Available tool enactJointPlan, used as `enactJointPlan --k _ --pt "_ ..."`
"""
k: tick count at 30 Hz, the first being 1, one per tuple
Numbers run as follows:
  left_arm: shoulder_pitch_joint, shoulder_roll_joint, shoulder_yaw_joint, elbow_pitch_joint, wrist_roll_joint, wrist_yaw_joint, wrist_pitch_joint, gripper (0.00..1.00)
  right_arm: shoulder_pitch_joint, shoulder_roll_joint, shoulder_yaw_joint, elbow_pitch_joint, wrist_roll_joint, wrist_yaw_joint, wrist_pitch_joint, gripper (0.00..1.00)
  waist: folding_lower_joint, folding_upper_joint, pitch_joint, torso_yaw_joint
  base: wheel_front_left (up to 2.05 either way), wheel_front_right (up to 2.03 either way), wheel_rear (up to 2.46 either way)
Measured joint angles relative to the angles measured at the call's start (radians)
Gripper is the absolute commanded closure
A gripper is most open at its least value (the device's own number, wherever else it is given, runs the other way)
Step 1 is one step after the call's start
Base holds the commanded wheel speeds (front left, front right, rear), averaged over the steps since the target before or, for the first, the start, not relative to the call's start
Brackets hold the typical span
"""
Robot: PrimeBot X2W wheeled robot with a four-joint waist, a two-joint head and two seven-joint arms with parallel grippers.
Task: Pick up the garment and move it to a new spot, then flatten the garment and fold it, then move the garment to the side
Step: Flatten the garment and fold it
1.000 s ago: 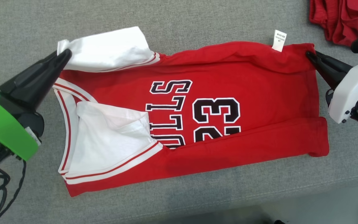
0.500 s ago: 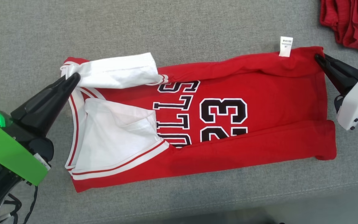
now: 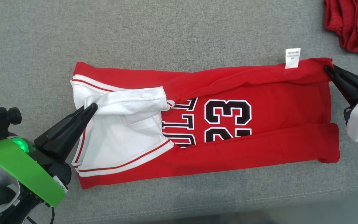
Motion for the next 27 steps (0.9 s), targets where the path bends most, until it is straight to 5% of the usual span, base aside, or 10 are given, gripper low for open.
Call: enactJointPlan --k 27 --pt "0.132 -0.051 -0.062 0.012 0.0 -0.001 -0.046 1.0 0.073 -0.085 0.005 -0.047 -0.06 0.002 -0.012 1.0 0.0 0.0 -0.045 0.033 0.0 0.0 0.0"
